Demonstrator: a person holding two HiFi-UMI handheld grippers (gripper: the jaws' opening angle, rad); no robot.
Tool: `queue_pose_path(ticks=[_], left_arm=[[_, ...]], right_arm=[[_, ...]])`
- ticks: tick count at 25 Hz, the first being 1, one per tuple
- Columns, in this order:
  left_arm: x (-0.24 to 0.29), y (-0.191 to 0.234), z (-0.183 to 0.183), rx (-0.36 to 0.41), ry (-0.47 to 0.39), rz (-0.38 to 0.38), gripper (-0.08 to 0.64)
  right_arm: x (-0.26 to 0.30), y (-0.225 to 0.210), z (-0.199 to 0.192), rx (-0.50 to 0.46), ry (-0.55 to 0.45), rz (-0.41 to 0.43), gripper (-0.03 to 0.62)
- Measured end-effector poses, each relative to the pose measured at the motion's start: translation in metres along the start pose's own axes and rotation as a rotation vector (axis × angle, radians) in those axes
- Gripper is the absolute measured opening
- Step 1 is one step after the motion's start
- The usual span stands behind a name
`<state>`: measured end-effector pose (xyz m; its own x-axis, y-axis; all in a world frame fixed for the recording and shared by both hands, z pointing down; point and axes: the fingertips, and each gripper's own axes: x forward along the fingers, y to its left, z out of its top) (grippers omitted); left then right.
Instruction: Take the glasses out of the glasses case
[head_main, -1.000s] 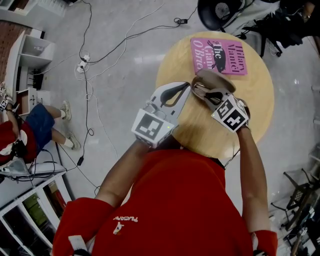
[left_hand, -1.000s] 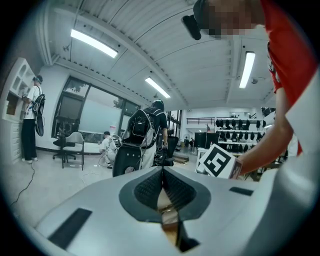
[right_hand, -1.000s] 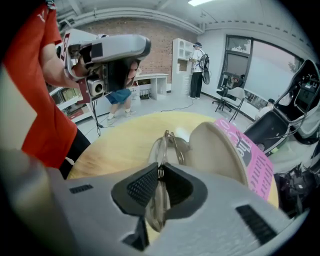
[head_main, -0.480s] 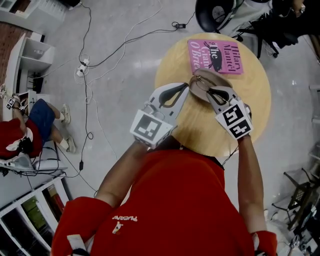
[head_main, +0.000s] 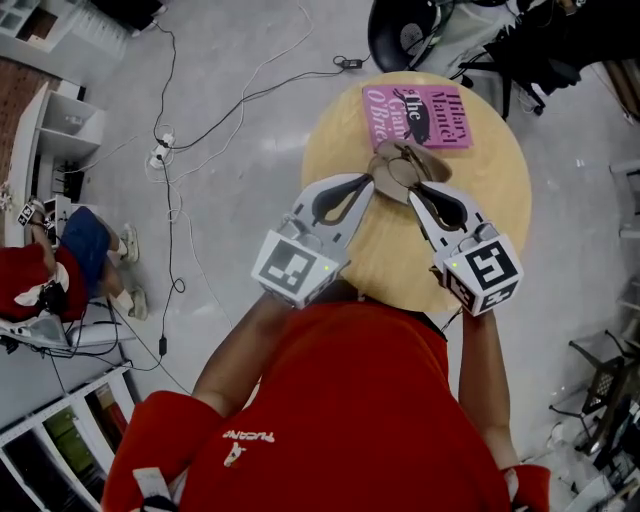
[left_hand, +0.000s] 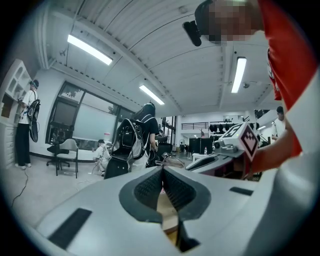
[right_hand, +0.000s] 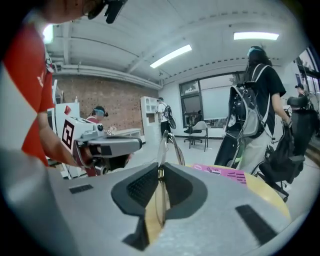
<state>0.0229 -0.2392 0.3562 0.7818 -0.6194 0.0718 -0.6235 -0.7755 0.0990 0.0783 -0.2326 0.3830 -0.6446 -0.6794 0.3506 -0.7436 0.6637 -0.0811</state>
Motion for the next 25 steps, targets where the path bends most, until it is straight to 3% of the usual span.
queue_pose_path(ticks=[10, 25], left_arm=[[-0.012, -0.018, 0.013, 0.004, -0.021, -0.026, 0.011], [-0.018, -0.023, 0.018, 0.002, -0.032, -0.006, 0.011]], right_arm=[[-0.036, 0.021, 0.019, 0.146, -0.176, 0.009, 0.037], [-0.045, 0.024, 0.017, 0.14, -0.186, 0.014, 0.035]])
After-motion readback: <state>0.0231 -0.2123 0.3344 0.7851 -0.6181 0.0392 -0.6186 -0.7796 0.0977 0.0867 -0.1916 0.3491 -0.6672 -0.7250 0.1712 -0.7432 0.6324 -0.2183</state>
